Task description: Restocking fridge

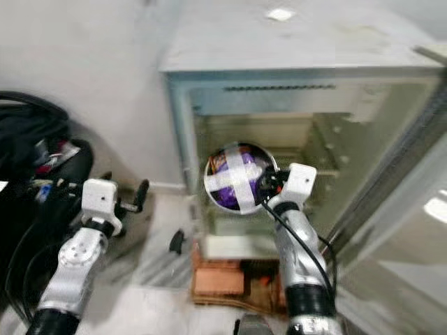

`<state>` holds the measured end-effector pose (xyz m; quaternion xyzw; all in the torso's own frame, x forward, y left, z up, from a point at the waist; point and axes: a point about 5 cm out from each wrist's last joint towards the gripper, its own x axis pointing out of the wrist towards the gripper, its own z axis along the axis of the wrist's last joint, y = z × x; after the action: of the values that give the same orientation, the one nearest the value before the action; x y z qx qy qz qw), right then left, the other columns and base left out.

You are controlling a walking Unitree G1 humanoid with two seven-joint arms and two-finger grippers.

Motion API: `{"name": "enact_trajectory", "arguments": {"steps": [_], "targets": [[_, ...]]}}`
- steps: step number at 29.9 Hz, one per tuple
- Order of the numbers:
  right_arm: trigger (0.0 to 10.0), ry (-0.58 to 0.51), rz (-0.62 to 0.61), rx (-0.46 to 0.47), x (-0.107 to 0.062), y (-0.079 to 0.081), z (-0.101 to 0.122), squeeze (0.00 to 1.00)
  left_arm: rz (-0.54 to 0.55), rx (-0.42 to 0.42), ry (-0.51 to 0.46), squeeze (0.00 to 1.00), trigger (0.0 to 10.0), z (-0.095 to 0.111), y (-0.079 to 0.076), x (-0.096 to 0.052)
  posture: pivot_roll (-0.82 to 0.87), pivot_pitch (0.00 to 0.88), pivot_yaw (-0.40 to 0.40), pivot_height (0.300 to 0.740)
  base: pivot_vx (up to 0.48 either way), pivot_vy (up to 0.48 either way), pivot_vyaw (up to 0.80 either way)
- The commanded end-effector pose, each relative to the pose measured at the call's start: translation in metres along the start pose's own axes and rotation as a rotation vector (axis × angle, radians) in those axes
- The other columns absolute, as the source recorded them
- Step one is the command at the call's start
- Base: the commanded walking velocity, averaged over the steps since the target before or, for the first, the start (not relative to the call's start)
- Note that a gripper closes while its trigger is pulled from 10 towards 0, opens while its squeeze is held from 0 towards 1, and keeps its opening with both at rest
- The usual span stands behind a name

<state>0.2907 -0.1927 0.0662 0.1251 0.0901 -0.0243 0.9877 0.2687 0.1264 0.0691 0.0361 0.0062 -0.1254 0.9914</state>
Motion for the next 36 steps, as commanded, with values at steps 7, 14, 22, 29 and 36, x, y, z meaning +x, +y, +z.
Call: {"name": "enact_trajectory", "arguments": {"steps": [7,14,22,29,36], "targets": [[10.0,-0.053,0.044,0.017,0.005,0.015,0.010,0.00,0.056,0.029,0.019,0.00,10.0,-0.002,0.020,-0.007,-0.05,0.000,0.015,0.740,0.000,0.000,-0.06],[10.0,-0.056,0.025,0.005,0.006,0.012,0.011,0.00,0.097,0.035,0.044,0.00,10.0,-0.005,0.026,-0.017,-0.03,0.000,0.010,0.740,0.000,0.000,0.00],[10.0,-0.053,-0.137,0.044,0.015,0.000,0.014,0.00,0.069,0.047,0.099,0.00,10.0,-0.013,0.027,-0.038,-0.01,0.025,0.013,0.740,0.000,0.000,0.00],[10.0,-0.095,-0.221,0.149,0.022,-0.004,0.024,0.00,0.080,0.055,0.136,0.00,10.0,-0.012,0.032,-0.059,0.04,0.088,0.005,0.740,0.000,0.000,0.00],[10.0,-0.103,-0.337,0.237,0.028,-0.017,0.023,0.00,0.098,0.057,0.174,0.00,10.0,-0.009,0.039,-0.077,0.08,0.127,0.029,0.740,0.000,0.000,0.00]]}}
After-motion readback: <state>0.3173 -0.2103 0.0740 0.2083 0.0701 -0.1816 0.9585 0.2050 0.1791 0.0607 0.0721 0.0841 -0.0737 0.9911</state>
